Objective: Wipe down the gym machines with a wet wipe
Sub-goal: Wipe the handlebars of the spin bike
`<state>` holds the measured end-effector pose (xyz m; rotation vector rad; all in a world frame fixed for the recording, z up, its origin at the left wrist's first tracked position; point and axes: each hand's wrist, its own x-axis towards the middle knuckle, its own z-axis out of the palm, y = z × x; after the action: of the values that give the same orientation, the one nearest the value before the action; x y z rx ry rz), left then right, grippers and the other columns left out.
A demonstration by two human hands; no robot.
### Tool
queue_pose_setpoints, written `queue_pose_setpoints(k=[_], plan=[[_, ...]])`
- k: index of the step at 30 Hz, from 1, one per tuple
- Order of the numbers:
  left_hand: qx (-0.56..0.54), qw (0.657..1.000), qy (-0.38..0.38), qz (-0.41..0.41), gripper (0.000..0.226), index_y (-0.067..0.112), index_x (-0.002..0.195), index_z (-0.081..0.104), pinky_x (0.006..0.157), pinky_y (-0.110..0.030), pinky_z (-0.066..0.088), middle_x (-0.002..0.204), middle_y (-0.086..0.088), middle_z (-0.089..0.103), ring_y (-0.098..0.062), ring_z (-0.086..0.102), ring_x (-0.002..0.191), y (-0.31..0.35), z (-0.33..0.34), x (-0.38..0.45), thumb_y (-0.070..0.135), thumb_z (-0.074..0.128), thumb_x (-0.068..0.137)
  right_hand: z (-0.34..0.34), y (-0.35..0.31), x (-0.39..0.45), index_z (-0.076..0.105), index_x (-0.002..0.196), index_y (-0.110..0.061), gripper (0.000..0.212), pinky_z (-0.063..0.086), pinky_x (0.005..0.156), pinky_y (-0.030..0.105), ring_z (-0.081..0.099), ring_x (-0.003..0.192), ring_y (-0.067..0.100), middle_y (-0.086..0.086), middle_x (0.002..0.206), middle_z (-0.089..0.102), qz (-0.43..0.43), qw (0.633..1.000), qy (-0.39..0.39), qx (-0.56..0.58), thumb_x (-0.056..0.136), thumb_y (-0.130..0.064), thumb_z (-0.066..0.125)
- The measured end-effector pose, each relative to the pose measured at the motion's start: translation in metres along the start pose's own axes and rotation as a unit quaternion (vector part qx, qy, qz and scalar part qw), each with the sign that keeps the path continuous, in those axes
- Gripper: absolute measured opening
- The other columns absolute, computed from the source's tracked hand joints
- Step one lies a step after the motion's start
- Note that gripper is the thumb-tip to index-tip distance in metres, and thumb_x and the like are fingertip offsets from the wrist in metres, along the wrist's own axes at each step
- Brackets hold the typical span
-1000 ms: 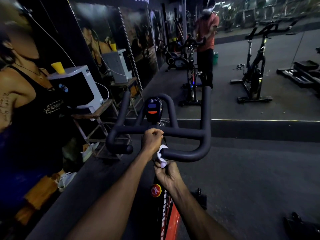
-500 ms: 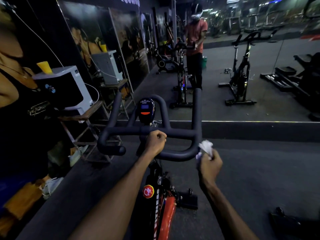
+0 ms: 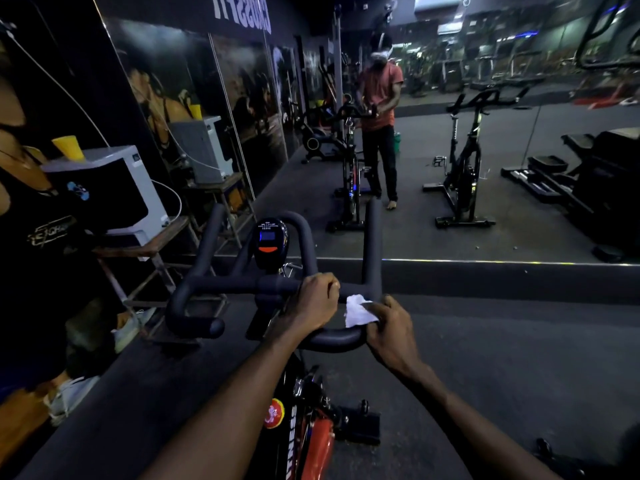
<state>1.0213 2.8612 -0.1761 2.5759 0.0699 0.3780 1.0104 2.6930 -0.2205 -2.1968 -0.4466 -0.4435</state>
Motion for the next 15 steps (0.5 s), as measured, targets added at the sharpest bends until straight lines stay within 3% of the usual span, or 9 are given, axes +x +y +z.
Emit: queue_pose_setpoints(k=[5, 8, 11, 13, 15], plan=[[0.095, 0.994, 0.032, 0.05, 0.026, 0.013, 0.089, 0.066, 0.081, -0.043, 0.048, 0.091, -0.01, 0.063, -0.033, 0.058, 0.091, 0.017, 0.008, 0.024, 0.024, 0.042, 0.092, -0.01, 0.017, 0.07, 0.075, 0.086, -0.007, 0.018, 0.033, 0.062, 0.024, 0.057, 0.066, 0.029, -0.003, 0.073, 0.046, 0.011, 1.0, -0.004, 0.003, 0.074, -0.003, 0.063], [0.175, 0.982, -0.046, 0.042, 0.023, 0.016, 0.105, 0.067, 0.091, -0.04, 0.045, 0.108, -0.01, 0.061, -0.032, 0.054, 0.105, 0.022, 0.008, 0.034, 0.026, 0.053, 0.092, -0.014, 0.025, 0.071, 0.072, 0.076, -0.011, 0.011, 0.034, 0.062, 0.022, 0.048, 0.064, 0.012, -0.014, 0.071, 0.041, -0.071, 0.995, -0.068, 0.017, 0.073, -0.005, 0.063], [0.186, 0.976, -0.114, 0.008, 0.028, 0.02, 0.109, 0.068, 0.092, -0.036, 0.045, 0.114, -0.009, 0.062, -0.031, 0.056, 0.11, 0.028, 0.007, 0.046, 0.033, 0.066, 0.085, -0.019, 0.035, 0.075, 0.076, 0.08, -0.01, 0.023, 0.031, 0.062, 0.013, 0.047, 0.065, 0.004, -0.014, 0.074, 0.045, -0.123, 0.985, -0.117, 0.043, 0.067, 0.004, 0.062], [0.169, 0.979, -0.115, -0.024, 0.024, 0.02, 0.108, 0.07, 0.087, -0.033, 0.047, 0.115, -0.008, 0.067, -0.03, 0.061, 0.11, 0.032, 0.01, 0.054, 0.031, 0.062, 0.088, -0.02, 0.039, 0.104, 0.074, 0.071, -0.01, 0.023, 0.032, 0.058, 0.019, 0.051, 0.064, 0.011, -0.012, 0.07, 0.047, -0.117, 0.985, -0.118, 0.043, 0.062, 0.0, 0.056], [0.172, 0.974, -0.133, -0.064, 0.027, 0.016, 0.112, 0.068, 0.087, -0.036, 0.048, 0.119, -0.012, 0.068, -0.033, 0.062, 0.112, 0.039, 0.014, 0.061, 0.027, 0.051, 0.093, -0.023, 0.045, 0.134, 0.074, 0.075, -0.006, 0.025, 0.04, 0.06, 0.03, 0.056, 0.068, 0.021, 0.003, 0.072, 0.055, -0.072, 0.992, -0.098, 0.025, 0.064, -0.007, 0.051]])
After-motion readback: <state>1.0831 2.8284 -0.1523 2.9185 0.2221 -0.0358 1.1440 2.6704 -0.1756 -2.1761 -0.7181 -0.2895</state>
